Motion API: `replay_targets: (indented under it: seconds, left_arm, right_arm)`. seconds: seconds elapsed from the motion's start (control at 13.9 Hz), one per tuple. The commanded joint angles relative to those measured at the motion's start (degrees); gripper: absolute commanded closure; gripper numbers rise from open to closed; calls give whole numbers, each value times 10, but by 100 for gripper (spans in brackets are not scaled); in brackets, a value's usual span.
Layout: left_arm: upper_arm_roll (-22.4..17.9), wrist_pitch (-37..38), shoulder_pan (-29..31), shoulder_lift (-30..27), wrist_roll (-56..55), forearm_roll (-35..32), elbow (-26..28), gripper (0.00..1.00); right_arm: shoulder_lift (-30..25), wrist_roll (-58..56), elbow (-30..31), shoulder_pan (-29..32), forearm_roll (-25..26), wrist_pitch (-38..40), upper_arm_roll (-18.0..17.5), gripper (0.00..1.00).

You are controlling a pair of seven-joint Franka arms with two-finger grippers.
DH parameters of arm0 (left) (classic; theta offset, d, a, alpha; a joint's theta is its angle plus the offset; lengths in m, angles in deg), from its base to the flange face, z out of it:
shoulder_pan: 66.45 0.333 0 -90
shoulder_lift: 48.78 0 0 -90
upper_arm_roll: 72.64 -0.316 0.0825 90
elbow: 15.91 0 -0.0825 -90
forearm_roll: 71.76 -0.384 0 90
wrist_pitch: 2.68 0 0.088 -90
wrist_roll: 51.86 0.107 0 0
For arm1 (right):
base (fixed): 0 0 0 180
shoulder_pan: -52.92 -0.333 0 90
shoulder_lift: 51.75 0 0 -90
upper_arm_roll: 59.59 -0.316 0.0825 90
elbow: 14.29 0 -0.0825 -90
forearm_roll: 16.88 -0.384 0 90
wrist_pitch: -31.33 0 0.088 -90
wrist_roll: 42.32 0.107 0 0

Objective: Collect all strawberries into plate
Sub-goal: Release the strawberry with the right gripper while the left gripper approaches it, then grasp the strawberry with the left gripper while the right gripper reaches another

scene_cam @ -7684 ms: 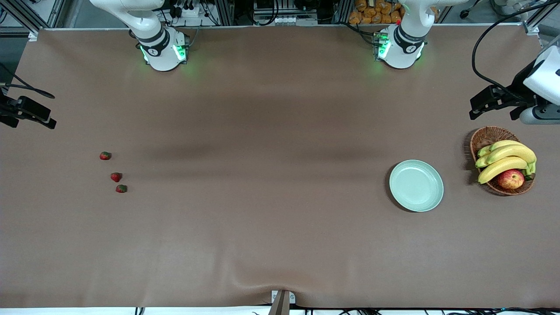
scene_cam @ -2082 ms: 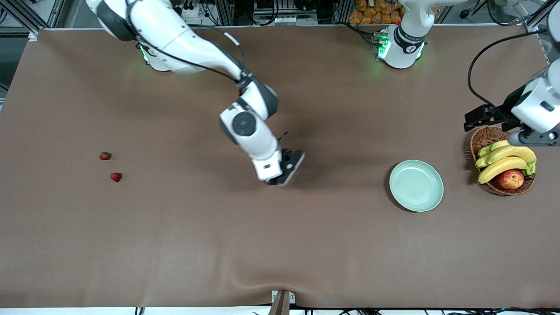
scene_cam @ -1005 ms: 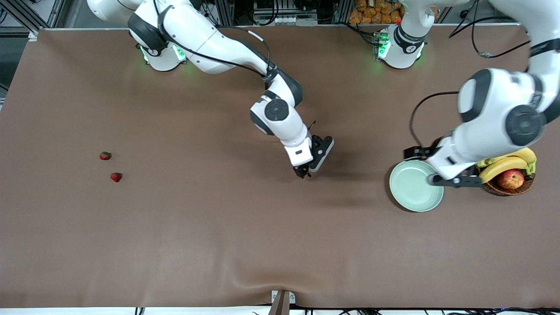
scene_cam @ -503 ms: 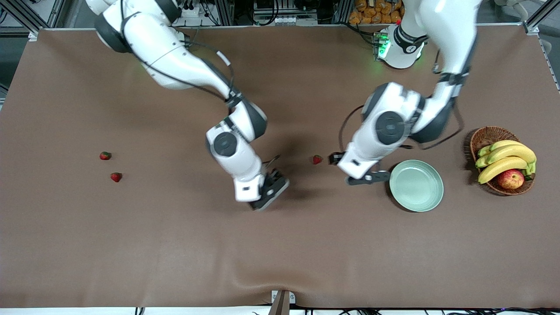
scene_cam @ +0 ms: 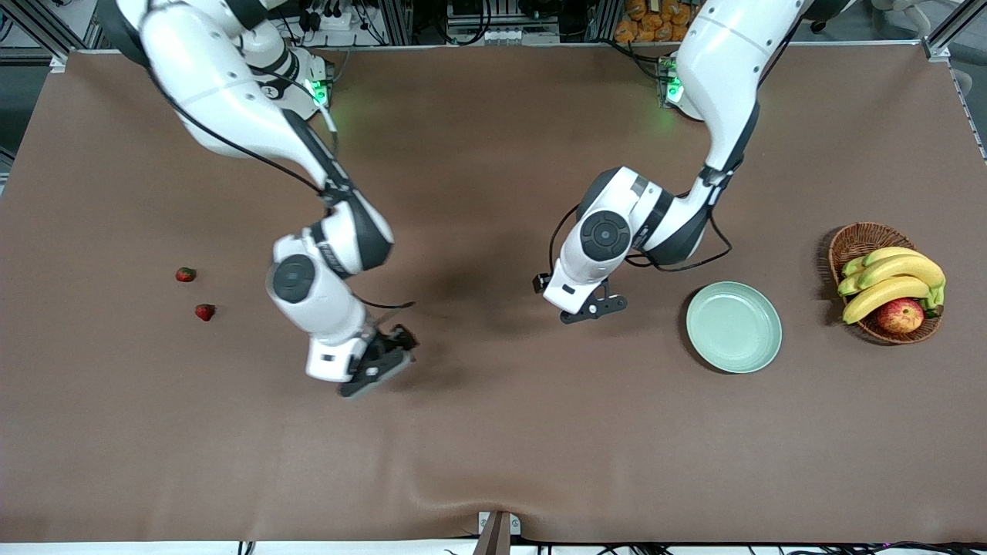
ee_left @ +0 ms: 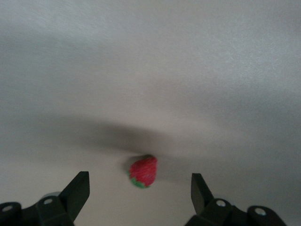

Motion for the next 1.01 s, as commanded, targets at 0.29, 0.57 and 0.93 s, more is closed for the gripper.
replay_targets:
  seconds: [0.29,0.57,0.93]
  left_arm:
    - [-5,-47,-25,40,-64,-41,0,21]
    - [-5,-47,-25,40,-64,-44,15,41]
    - [-5,-45,-21,39,-62,-44,14,100]
  right_arm:
    - [-164,9,89,125,6,234,-4,0]
    - [-182,10,90,206,6,346,-3,0]
    - [-174,19,143,242,28,310,11,0]
